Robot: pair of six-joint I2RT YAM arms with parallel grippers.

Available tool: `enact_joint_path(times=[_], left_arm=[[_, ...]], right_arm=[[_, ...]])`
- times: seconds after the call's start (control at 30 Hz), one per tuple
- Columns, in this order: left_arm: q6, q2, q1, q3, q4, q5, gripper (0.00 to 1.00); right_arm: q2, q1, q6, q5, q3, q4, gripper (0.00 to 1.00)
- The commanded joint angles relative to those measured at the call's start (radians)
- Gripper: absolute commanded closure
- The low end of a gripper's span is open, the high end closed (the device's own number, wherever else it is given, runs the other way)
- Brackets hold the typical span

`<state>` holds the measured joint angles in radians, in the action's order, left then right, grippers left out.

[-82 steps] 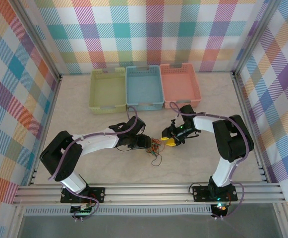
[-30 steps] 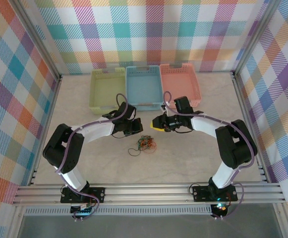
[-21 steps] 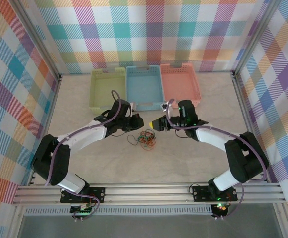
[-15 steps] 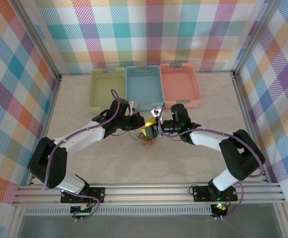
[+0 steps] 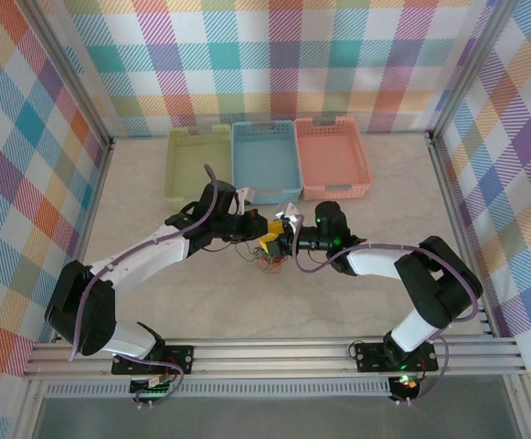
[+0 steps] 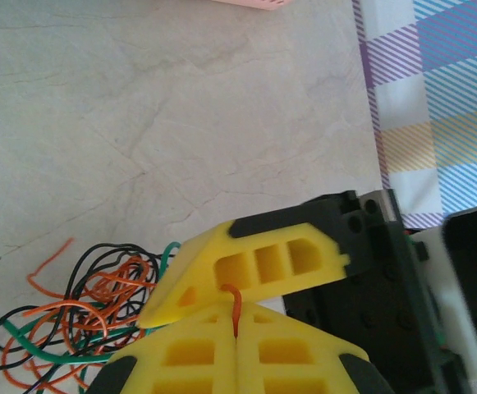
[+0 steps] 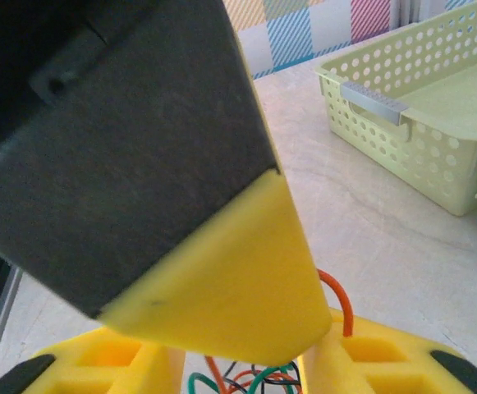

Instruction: Untangle the cables

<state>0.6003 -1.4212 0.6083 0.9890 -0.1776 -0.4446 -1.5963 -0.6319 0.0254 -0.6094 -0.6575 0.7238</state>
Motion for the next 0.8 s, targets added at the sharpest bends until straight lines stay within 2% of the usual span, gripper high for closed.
enact_joint_path(times=[0.0, 0.2, 0.43, 0.77], left_arm=[[-0.018, 0.043, 0.013, 0.043, -0.055, -0.023, 1.00], [0.020, 0.058, 0.021, 0.065, -0.067, -0.043, 1.00], [0.028, 0.109, 0.030, 0.106, -0.092, -0.039, 1.00], [0.013, 0.205, 0.030, 0.229, -0.230, -0.033, 1.00]], right_arm=[[-0.006, -0.011, 0.047, -0.002, -0.008, 0.023, 0.69], [-0.019, -0.011, 0.032, -0.021, -0.028, 0.009, 0.81], [-0.011, -0.011, 0.051, 0.029, -0.027, -0.037, 0.82], [-0.008, -0.011, 0.056, 0.054, -0.031, -0.086, 0.83]])
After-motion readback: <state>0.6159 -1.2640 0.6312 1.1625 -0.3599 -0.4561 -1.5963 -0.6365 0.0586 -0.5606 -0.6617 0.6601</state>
